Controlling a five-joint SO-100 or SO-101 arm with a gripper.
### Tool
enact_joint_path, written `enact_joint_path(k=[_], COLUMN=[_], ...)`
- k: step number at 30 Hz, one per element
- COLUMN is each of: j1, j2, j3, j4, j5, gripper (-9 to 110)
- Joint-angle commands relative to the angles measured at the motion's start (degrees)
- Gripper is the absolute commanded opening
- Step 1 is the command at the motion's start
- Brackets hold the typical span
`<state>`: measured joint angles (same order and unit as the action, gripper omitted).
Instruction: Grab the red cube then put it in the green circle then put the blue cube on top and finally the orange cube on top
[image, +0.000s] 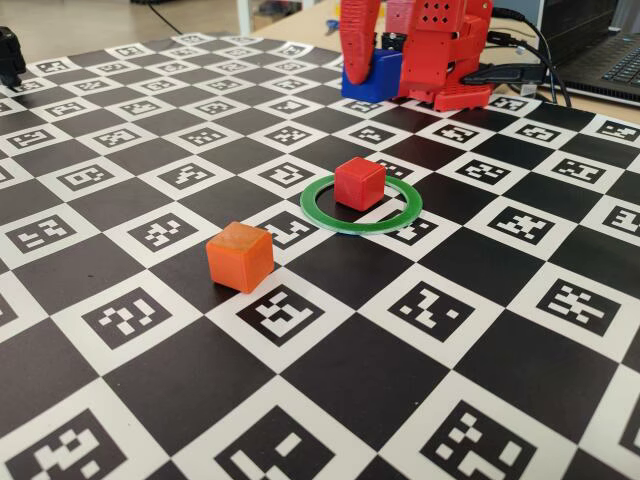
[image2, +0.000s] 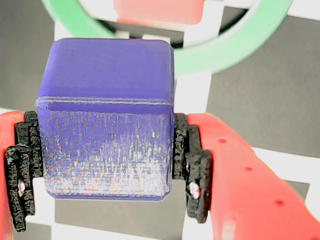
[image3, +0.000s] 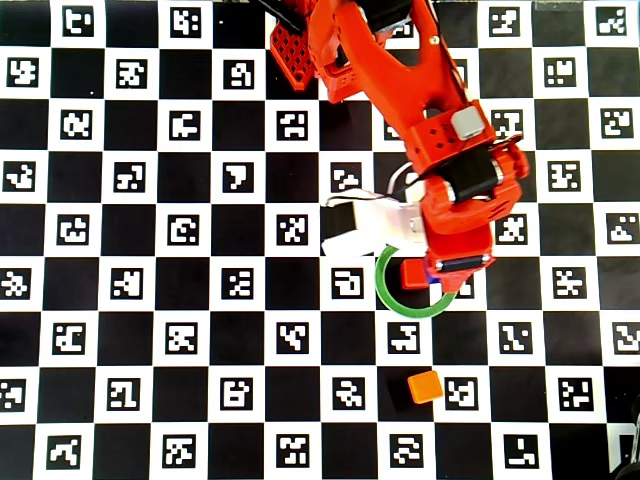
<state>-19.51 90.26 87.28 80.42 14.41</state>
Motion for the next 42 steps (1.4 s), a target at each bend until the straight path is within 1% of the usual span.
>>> enact_joint_path(k=[1,11,20,42], j1=[0.5,0.5,0.4,0.6], j2=[7.6,6.0,3.6,-1.9], j3=[1.2,7.6,13.4,14.0], j4=[-1.9,-6.7,-13.5,-16.5], j5=[0.3,1.7,1.9,2.1], gripper=[1,1,1,1])
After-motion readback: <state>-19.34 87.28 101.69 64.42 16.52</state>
